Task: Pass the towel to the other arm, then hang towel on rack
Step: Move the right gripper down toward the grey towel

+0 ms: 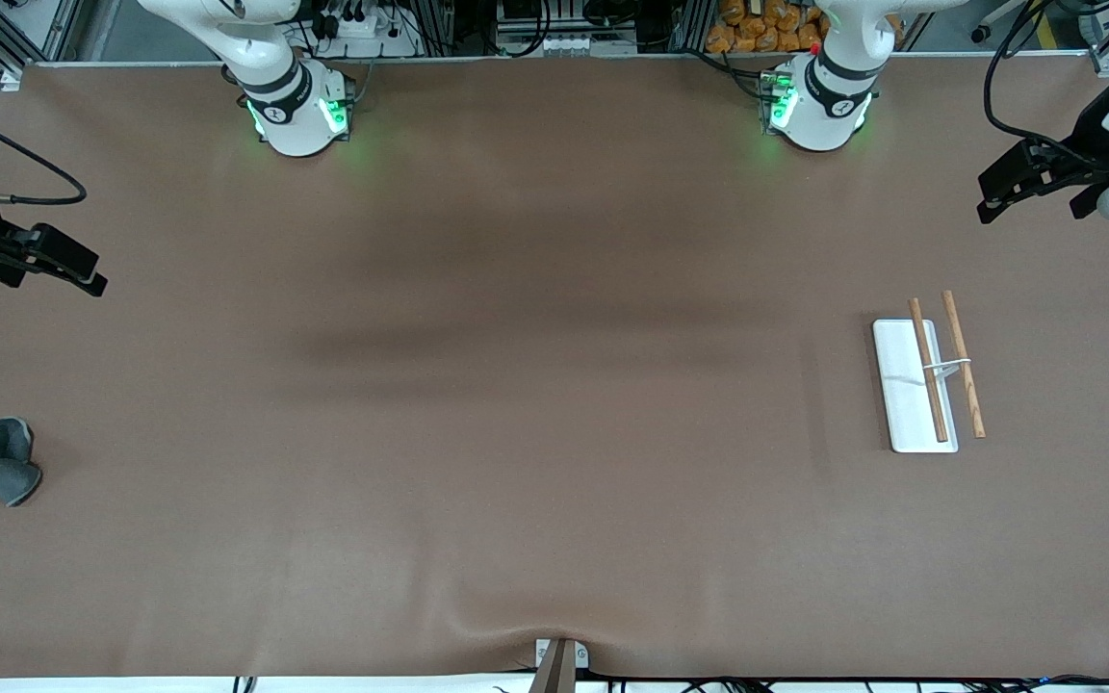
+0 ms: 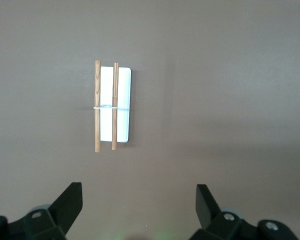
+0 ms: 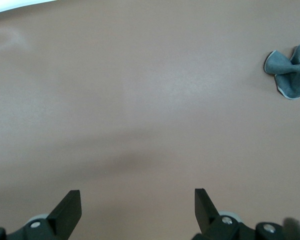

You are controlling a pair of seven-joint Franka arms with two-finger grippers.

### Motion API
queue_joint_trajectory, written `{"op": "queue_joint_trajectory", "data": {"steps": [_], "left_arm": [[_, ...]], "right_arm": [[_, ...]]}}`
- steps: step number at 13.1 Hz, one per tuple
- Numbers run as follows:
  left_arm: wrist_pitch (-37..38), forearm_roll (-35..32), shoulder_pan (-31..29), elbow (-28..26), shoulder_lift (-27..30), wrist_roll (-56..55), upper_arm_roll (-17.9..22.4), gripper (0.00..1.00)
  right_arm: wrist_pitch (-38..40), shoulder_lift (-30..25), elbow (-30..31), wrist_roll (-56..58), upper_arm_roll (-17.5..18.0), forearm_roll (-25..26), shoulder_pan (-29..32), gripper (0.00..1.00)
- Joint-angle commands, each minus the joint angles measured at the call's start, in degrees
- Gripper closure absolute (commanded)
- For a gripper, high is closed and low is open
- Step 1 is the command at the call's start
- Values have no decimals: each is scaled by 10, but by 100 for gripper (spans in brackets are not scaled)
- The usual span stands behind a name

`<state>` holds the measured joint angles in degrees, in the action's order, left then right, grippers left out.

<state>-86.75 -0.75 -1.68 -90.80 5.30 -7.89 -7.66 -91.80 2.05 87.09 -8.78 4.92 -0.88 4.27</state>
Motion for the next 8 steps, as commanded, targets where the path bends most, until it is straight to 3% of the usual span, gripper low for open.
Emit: {"op": "queue_joint_trajectory", "data": {"steps": [1, 6, 8], "left_arm": [[12, 0, -6, 10, 1, 14, -2, 0], [13, -4, -7, 12, 0, 13, -1, 0], [13, -14, -7, 12, 0, 15, -2, 0]], "right_arm": [[-3, -9, 18, -7, -1, -4, 17, 0], [-5, -8, 17, -6, 2, 3, 11, 0], [-11, 26, 12, 0, -1, 11, 21, 0]]}}
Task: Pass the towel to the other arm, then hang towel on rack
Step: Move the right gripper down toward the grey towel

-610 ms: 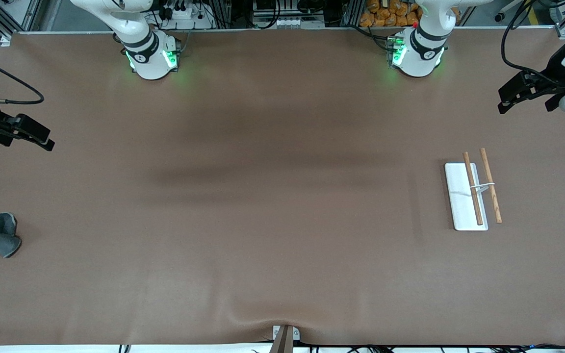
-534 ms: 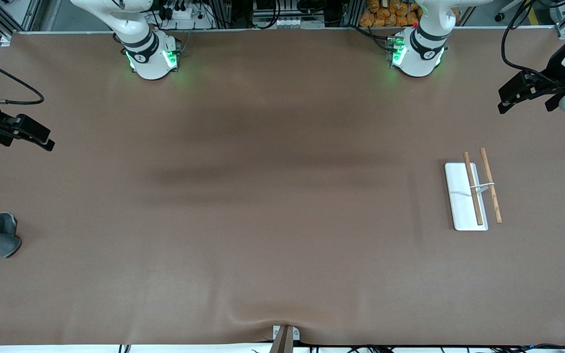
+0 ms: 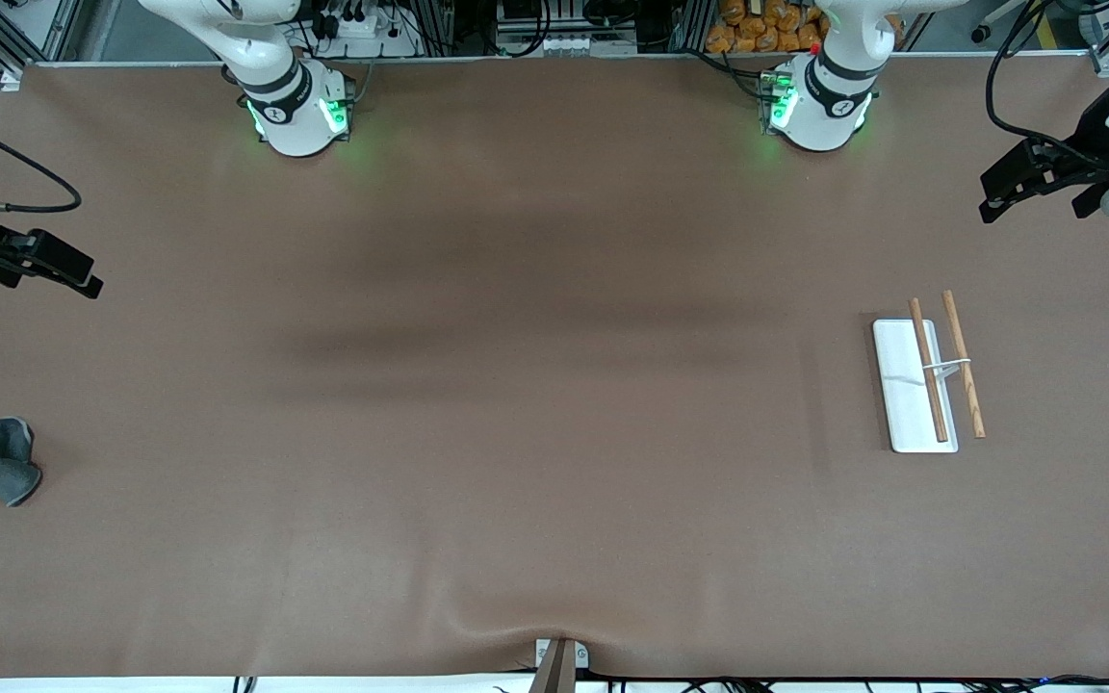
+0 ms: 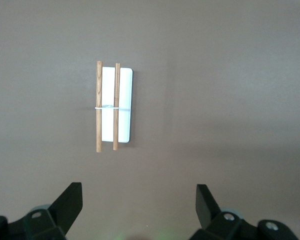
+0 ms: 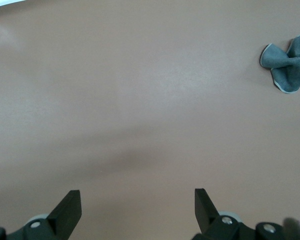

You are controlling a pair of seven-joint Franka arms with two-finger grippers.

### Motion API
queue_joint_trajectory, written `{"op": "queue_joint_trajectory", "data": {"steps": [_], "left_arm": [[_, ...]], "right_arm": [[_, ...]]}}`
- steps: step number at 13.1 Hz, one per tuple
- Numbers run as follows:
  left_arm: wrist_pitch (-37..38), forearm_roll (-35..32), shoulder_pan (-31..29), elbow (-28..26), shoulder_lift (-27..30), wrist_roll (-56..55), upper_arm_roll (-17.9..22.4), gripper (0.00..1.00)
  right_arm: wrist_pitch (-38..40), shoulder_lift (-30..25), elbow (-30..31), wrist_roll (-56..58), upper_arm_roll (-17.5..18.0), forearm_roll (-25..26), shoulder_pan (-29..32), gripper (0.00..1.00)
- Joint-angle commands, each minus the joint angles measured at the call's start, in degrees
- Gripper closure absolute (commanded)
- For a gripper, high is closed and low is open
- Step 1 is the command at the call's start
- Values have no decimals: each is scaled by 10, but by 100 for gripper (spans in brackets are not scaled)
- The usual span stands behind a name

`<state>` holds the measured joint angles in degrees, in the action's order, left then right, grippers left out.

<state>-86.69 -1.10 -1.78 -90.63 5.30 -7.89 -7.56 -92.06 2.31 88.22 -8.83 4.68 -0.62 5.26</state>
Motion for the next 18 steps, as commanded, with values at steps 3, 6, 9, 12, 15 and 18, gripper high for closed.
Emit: {"op": "queue_joint_trajectory", "data": {"steps": [3, 6, 9, 12, 15, 18], "left_arm": [[13, -10, -6, 4, 0, 18, -4, 0], [12, -5, -4, 3, -10, 16, -4, 0], [5, -2, -4, 3, -29, 16, -4, 0], [-4, -2, -3, 2, -42, 15, -4, 0], [-8, -2, -3, 2, -47, 14, -4, 0], [-9, -2, -4, 2, -49, 14, -5, 0]], "right_arm": [[-8, 63, 1, 63, 1, 51, 59, 0], [-36, 134, -6, 143, 1, 50, 133, 0], [-129, 212, -7, 187, 0, 68, 185, 0], [-224, 280, -7, 205, -2, 117, 211, 0], [-298, 335, -8, 215, -3, 180, 221, 0], [-380, 369, -8, 294, -3, 211, 250, 0]]}}
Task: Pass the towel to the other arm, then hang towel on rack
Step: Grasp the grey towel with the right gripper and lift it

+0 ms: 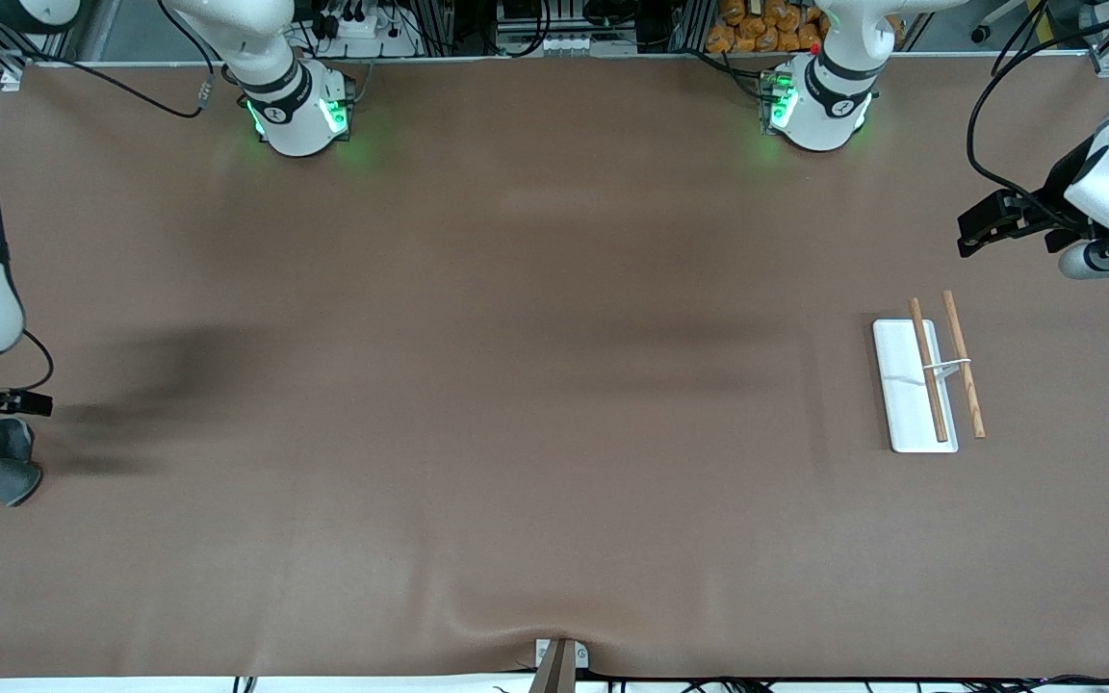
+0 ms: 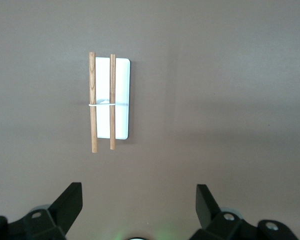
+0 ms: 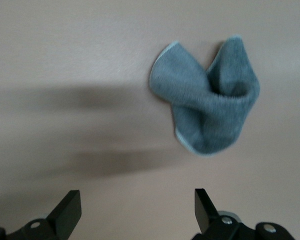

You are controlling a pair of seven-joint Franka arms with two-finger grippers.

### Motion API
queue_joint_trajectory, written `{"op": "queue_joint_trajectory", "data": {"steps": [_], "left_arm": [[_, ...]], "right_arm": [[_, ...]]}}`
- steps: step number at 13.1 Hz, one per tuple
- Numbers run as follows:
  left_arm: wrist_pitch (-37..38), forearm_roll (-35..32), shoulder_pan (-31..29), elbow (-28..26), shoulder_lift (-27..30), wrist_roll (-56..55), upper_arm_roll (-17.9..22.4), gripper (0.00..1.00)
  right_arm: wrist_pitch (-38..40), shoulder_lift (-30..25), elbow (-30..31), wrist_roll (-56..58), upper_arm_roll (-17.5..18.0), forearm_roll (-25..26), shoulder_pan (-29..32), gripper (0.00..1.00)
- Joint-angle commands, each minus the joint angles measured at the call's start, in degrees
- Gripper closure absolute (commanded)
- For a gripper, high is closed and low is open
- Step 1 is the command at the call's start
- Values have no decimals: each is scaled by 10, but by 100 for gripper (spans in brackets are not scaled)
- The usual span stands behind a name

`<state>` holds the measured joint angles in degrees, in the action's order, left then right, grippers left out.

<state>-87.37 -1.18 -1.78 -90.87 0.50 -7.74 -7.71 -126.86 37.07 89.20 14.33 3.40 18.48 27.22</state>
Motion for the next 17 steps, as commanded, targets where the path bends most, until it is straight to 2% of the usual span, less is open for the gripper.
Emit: {"op": "queue_joint_trajectory", "data": {"steps": [1, 4, 6, 11, 12, 13, 15, 16, 17], "left_arm": [[-6, -1, -4, 2, -2, 12, -4, 0], [-10, -1, -5, -1, -2, 12, -4, 0], [-10, -1, -5, -3, -2, 12, -4, 0], [-9, -1, -5, -4, 2, 12, -4, 0], [-8, -1, -5, -4, 3, 12, -4, 0], [-7, -1, -5, -4, 4, 12, -4, 0], [-5, -1, -5, -4, 6, 12, -4, 0], [-5, -1, -4, -4, 5, 12, -4, 0], [-5, -1, -4, -4, 5, 12, -4, 0]], "right_arm": [[-62, 33, -22, 105, 10, 23, 31, 0], [-92, 69, -76, 161, 9, 46, 31, 0], [-129, 116, -137, 164, 9, 60, 31, 0], [-168, 143, -147, 166, 9, 60, 47, 0], [-170, 143, -146, 167, 9, 60, 48, 6], [-165, 142, -141, 168, 9, 59, 49, 19], [-157, 141, -128, 188, 10, 51, 56, 61], [-137, 140, -131, 191, 13, 48, 63, 92], [-117, 137, -133, 189, 14, 46, 61, 100]]}}
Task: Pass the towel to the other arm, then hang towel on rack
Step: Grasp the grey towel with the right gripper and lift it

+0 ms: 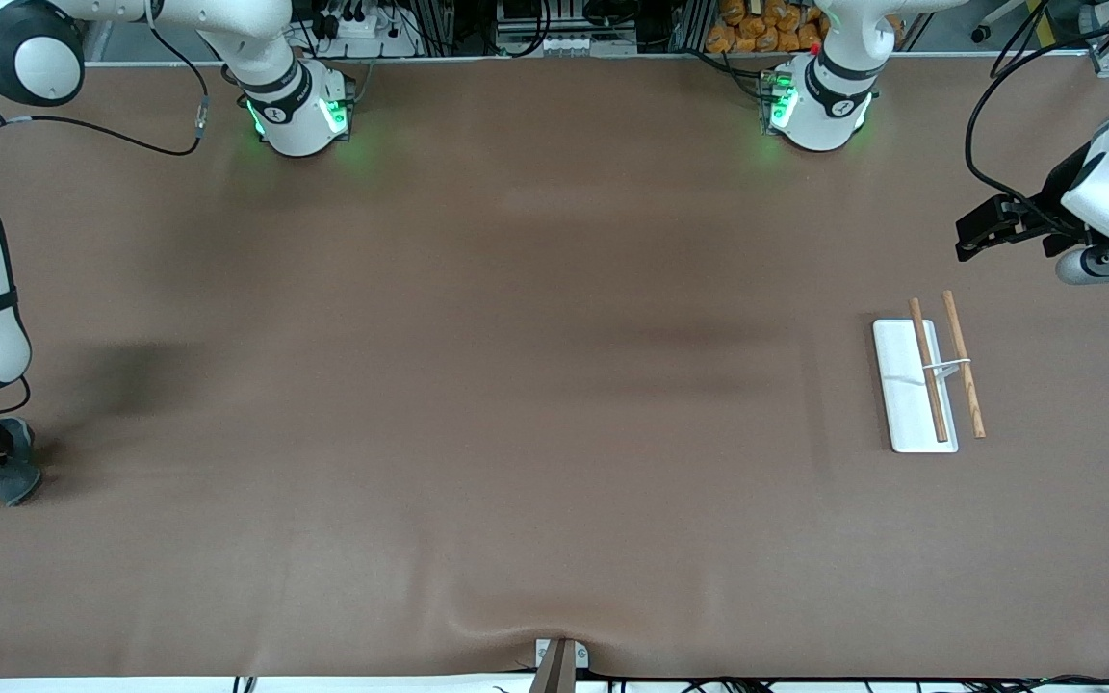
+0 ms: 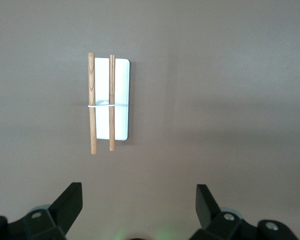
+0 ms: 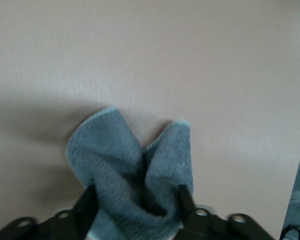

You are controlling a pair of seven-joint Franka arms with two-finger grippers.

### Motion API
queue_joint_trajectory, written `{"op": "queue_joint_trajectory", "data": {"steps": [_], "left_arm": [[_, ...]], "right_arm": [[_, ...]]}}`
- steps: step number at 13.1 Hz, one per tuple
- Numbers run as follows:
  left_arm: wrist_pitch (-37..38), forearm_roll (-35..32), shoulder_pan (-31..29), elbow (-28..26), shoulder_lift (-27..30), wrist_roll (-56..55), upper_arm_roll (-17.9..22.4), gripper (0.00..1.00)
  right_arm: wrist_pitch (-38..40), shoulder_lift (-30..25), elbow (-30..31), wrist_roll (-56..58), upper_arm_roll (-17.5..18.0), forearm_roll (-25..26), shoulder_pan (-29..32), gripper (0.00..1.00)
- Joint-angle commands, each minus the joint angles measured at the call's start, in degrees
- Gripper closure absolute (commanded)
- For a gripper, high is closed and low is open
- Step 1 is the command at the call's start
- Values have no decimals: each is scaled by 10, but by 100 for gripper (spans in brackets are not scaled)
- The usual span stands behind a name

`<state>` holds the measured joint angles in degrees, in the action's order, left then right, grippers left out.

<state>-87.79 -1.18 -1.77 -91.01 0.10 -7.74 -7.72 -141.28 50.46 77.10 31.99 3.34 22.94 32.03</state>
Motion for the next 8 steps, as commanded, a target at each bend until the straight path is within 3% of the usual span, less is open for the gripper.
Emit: {"op": "queue_joint_trajectory", "data": {"steps": [1, 5, 8], "left_arm": [[-2, -1, -4, -2, 8, 12, -4, 0], [-4, -1, -3, -1, 6, 12, -5, 0], [-10, -1, -2, 0, 2, 10, -7, 0]], "right_arm": [[49, 3, -19, 11, 15, 4, 5, 100], [191, -11, -54, 12, 20, -2, -17, 100], [309, -43, -65, 14, 33, -64, -19, 100]]}}
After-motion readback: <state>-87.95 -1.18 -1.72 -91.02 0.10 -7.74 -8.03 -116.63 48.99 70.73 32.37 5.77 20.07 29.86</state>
